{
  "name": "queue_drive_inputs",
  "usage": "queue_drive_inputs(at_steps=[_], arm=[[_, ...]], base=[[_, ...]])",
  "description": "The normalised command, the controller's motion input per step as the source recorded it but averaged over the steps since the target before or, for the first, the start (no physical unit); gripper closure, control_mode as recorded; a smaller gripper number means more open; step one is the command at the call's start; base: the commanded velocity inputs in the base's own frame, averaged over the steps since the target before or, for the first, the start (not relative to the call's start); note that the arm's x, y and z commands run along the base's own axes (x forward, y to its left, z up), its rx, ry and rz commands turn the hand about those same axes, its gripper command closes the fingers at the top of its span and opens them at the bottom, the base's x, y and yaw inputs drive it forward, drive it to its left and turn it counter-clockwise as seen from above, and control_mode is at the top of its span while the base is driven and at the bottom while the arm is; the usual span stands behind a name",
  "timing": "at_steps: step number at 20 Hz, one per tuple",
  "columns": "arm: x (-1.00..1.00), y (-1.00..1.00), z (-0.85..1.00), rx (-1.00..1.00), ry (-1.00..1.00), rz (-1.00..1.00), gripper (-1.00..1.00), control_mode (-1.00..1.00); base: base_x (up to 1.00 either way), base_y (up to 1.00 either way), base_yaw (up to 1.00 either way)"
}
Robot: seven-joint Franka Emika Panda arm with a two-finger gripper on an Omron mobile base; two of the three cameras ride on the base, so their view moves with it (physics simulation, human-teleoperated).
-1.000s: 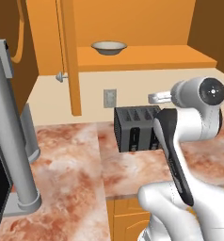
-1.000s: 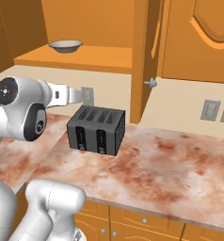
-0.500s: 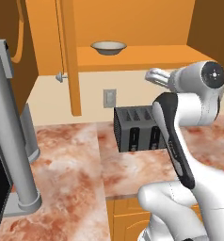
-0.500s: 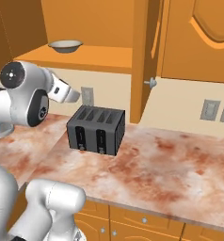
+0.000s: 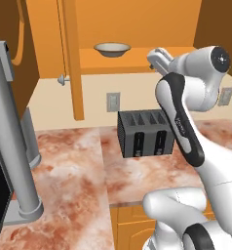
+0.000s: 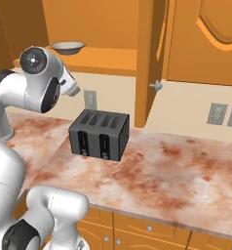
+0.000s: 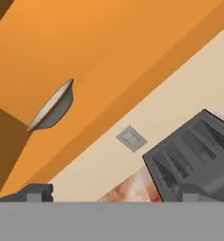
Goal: Take the smaller bowl and place it next to the appetizer plate on the dining counter , and place the larger bowl next to the plate with cooked food.
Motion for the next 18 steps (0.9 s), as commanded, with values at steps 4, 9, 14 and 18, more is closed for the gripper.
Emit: queue_drive_inputs(at_steps=[4, 9, 14, 18], arm=[[0.59, 0.29, 0.35, 0.16, 0.00, 0.00, -1.00, -1.00], [0.62, 0.21, 0.26, 0.08, 0.00, 0.00, -1.00, -1.00], [0.78, 0.17, 0.01, -0.01, 0.00, 0.01, -1.00, -1.00], [0.74, 0.14, 0.00, -0.14, 0.00, 0.05, -1.00, -1.00]], base=[[0.00, 0.00, 0.00], [0.00, 0.00, 0.00], [0.00, 0.00, 0.00], [0.00, 0.00, 0.00]])
